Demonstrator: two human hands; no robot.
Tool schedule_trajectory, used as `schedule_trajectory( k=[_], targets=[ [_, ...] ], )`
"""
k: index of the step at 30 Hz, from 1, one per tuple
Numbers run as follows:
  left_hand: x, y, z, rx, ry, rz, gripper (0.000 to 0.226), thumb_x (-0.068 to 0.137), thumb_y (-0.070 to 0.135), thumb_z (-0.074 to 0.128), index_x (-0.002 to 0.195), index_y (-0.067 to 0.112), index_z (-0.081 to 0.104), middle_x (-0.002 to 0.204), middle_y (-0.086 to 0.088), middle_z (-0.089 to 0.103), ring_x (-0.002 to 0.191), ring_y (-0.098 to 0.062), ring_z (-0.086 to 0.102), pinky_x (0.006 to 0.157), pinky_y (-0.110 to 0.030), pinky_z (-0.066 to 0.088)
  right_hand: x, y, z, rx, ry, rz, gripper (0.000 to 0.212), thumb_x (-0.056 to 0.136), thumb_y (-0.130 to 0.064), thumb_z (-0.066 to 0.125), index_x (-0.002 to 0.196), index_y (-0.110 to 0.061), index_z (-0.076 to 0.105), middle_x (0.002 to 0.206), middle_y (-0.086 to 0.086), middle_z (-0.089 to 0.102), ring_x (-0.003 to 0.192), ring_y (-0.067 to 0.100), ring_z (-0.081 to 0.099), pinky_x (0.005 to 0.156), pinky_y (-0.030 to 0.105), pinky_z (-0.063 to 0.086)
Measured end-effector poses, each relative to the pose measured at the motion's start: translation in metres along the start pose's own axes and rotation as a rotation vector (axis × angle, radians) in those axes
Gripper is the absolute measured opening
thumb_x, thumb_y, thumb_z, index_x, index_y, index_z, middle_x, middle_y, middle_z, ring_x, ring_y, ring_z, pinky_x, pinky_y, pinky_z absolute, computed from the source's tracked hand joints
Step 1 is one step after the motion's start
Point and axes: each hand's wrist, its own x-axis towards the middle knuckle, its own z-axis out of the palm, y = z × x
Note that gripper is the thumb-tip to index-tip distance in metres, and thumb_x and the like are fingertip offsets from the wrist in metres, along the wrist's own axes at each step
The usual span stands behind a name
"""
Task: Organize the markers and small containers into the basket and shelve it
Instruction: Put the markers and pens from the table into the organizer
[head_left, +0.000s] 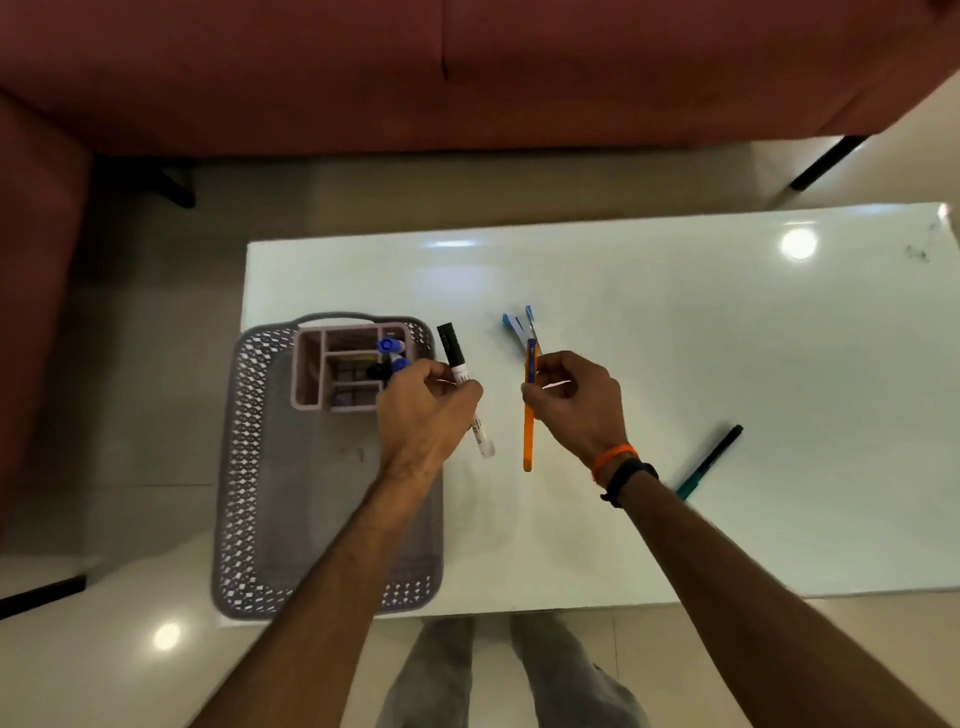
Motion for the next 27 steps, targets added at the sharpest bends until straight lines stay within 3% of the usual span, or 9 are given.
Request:
schedule_trajectory(
  k=[11,19,22,24,27],
  targets=[
    [0.024,0.013,-0.112,-0.080,0.157,0.096,0.010,0.074,0.023,0.074,0.081,0.023,0.066,0.083,0.002,0.073,0.079,-0.018,0.073,0.071,-0.042,0.062,-0.004,-0.092,0.060,0.097,0.026,-0.313,0.017,0.078,-0.011,0.073,0.094,-0.010,0.067,0.083,-0.005,0.069,0.072,0.004,0.066,0.062,0.007,0.051],
    [0.058,0.002,-0.140,-0.044,0.290,0.124,0.013,0.075,0.027,0.075,0.086,0.022,0.069,0.081,0.008,0.071,0.077,-0.014,0.072,0.075,-0.039,0.061,0.012,-0.120,0.105,0.114,0.044,-0.382,0.018,0.081,-0.013,0.071,0.098,-0.008,0.066,0.089,-0.001,0.070,0.078,0.010,0.068,0.066,0.006,0.053],
    [0.067,0.000,-0.139,-0.015,0.311,0.130,0.017,0.076,0.025,0.075,0.090,0.017,0.071,0.081,0.007,0.072,0.071,-0.005,0.067,0.069,-0.025,0.058,0.015,-0.124,0.113,0.136,0.057,-0.389,0.018,0.081,-0.011,0.071,0.098,-0.008,0.066,0.089,0.000,0.070,0.077,0.011,0.068,0.066,0.007,0.053],
    [0.072,0.000,-0.135,0.006,0.300,0.145,0.018,0.077,0.024,0.075,0.091,0.014,0.070,0.081,0.007,0.070,0.067,0.004,0.061,0.061,-0.010,0.047,0.017,-0.126,0.116,0.152,0.068,-0.398,0.017,0.081,-0.010,0.071,0.097,-0.008,0.065,0.088,0.000,0.070,0.078,0.009,0.068,0.068,0.010,0.055],
    [0.080,0.003,-0.129,0.016,0.281,0.180,0.018,0.079,0.023,0.075,0.092,0.013,0.069,0.078,0.010,0.066,0.064,0.009,0.057,0.052,0.000,0.041,0.019,-0.125,0.118,0.170,0.079,-0.398,0.017,0.081,-0.010,0.072,0.097,-0.008,0.065,0.086,-0.003,0.069,0.077,0.008,0.068,0.068,0.011,0.055]
  ],
)
